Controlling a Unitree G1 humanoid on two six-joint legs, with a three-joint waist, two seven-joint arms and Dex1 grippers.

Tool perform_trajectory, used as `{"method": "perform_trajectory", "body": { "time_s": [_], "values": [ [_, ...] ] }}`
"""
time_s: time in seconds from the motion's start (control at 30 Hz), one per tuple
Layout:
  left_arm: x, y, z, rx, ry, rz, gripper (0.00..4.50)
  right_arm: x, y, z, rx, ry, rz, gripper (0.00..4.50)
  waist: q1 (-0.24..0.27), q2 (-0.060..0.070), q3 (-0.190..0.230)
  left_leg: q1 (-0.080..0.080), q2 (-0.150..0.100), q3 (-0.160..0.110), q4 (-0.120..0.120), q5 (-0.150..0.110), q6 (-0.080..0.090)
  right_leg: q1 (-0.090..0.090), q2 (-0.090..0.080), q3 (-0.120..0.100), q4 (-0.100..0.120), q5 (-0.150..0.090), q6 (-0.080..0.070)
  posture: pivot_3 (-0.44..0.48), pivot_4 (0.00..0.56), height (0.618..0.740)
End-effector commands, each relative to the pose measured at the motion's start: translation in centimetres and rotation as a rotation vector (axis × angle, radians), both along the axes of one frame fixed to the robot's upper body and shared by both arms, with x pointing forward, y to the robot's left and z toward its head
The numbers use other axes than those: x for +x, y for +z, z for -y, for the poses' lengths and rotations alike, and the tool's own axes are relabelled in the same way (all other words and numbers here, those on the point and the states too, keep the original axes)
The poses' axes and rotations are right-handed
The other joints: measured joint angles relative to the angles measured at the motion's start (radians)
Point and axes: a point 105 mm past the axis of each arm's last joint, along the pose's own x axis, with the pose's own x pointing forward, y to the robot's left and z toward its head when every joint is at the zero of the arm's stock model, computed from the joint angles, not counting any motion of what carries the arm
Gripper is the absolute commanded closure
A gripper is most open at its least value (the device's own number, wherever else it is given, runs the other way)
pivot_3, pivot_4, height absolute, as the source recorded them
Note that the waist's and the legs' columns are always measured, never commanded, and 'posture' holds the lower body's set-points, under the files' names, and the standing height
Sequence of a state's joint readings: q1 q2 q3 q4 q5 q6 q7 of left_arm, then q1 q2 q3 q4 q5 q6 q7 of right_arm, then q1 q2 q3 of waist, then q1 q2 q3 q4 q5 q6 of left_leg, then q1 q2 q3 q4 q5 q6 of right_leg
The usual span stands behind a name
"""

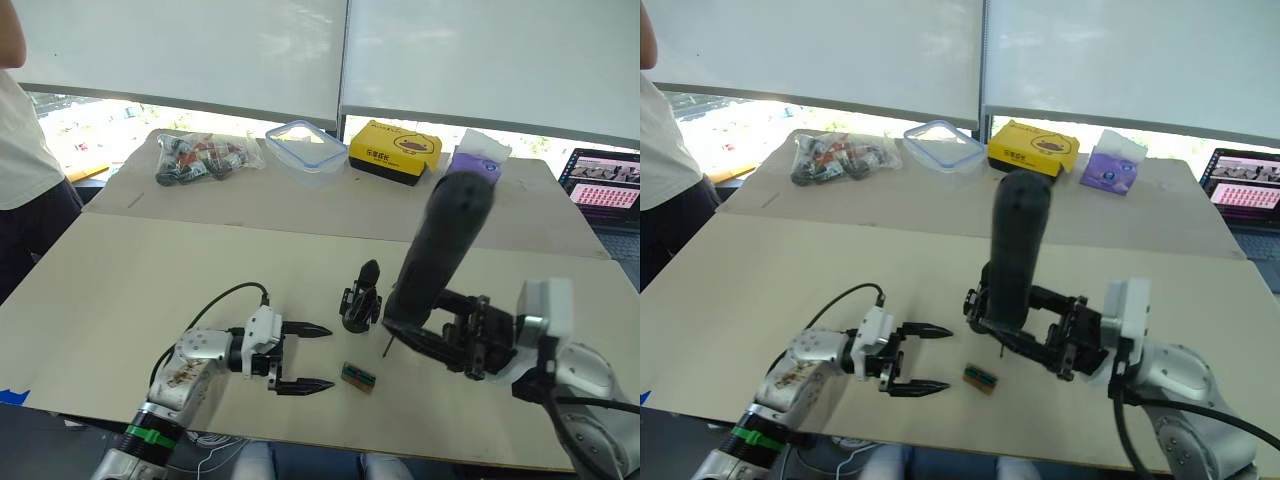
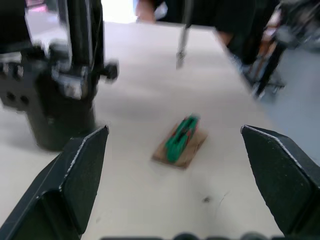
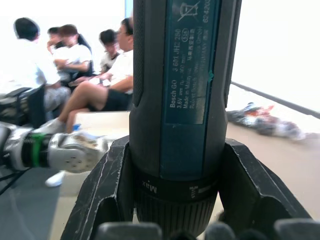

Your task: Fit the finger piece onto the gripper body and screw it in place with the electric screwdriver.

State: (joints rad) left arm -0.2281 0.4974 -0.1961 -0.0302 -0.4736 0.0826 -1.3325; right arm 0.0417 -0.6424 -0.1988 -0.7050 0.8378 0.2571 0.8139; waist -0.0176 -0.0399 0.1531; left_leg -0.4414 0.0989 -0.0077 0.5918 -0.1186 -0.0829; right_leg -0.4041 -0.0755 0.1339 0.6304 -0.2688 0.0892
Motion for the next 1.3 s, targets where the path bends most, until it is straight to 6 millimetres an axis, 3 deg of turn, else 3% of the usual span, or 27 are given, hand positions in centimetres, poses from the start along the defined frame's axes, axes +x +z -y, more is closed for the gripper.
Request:
{"method": "perform_trajectory", "body": {
  "time_s": [0.03,0.3,0.47,0.9,1.3],
  "values": [
    [-0.3,2.9,-0.4,-0.077,-0.017,0.026,0.0,-0.7,2.8,0.8,0.029,-0.02,0.089,2.58,0.0,0.0,0.0,0.0,0.0,0.0,0.0,0.0,0.0,0.0,0.0,0.0,0.0,0.0,0.0,0.0,0.15,0.74],
    [2.1,7.6,-1.0,-0.187,0.103,0.085,0.0,0.8,5.3,2.3,0.083,-0.094,0.121,2.58,-0.001,-0.001,0.0,0.0,0.0,0.0,0.0,0.003,0.005,0.0,0.0,0.0,0.0,0.0,0.0,0.0,0.15,0.74],
    [4.1,9.0,-1.3,-0.214,0.192,0.091,0.0,2.1,7.1,2.2,0.129,-0.083,0.14,2.58,-0.002,0.0,0.001,0.0,0.0,0.0,0.0,0.003,0.005,0.0,0.0,0.0,0.0,0.0,0.0,0.0,0.15,0.74],
    [5.6,6.0,-2.0,-0.093,0.31,0.092,0.0,4.5,7.9,-0.5,0.169,0.068,0.111,2.58,-0.004,0.001,0.003,-0.002,0.0,0.0,-0.001,0.003,0.005,-0.001,0.001,0.0,0.0,0.0,0.001,0.0,0.15,0.74],
    [4.7,4.0,-1.7,-0.055,0.306,0.091,0.0,5.8,5.3,-3.1,0.1,0.092,0.029,2.58,-0.001,0.001,0.003,-0.004,0.0,0.0,-0.001,0.003,0.005,-0.003,0.001,0.0,0.0,0.001,-0.001,0.0,0.15,0.74]
  ]
}}
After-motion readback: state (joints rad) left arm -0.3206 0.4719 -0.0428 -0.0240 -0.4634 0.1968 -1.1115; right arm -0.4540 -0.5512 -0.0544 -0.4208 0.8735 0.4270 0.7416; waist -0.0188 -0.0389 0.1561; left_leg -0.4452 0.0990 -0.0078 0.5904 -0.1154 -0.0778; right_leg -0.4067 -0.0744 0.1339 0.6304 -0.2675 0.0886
